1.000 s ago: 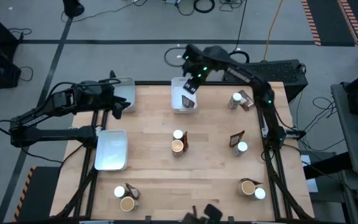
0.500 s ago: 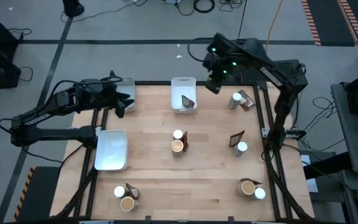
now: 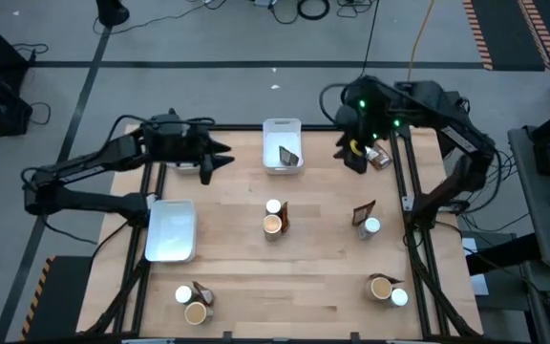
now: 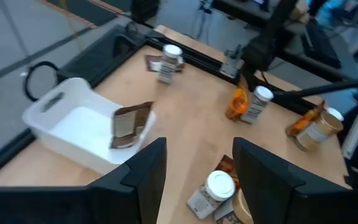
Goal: Sort spices by type
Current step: Put the brown seasoning pack into the top white bin
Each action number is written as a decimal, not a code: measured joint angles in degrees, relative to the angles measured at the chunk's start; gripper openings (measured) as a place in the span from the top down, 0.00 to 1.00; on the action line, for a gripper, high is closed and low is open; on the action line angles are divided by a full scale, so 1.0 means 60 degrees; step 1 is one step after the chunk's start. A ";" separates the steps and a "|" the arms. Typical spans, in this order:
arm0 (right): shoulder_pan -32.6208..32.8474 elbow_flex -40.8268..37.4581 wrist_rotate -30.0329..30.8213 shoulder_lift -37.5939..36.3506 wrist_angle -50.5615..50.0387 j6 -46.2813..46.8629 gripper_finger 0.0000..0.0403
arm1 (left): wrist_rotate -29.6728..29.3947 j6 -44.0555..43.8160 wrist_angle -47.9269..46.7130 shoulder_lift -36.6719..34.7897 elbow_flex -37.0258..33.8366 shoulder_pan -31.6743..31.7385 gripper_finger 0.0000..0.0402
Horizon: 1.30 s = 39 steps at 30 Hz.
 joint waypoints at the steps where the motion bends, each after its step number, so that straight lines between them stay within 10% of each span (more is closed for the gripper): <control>1: 0.0090 -0.0535 0.0003 -0.0257 0.0216 0.0075 0.61 | 0.0149 0.0016 0.0125 0.0161 0.0000 0.0000 0.53; 15: 0.0647 -0.6714 -0.0091 -0.2891 0.2677 -0.0024 0.61 | 0.0710 0.0418 0.0362 0.1368 0.0000 0.0000 0.53; 39: 0.1841 -0.8209 -0.0048 -0.2892 0.2493 -0.2867 0.61 | 0.0760 0.0528 0.0922 0.1479 0.0000 0.0000 0.53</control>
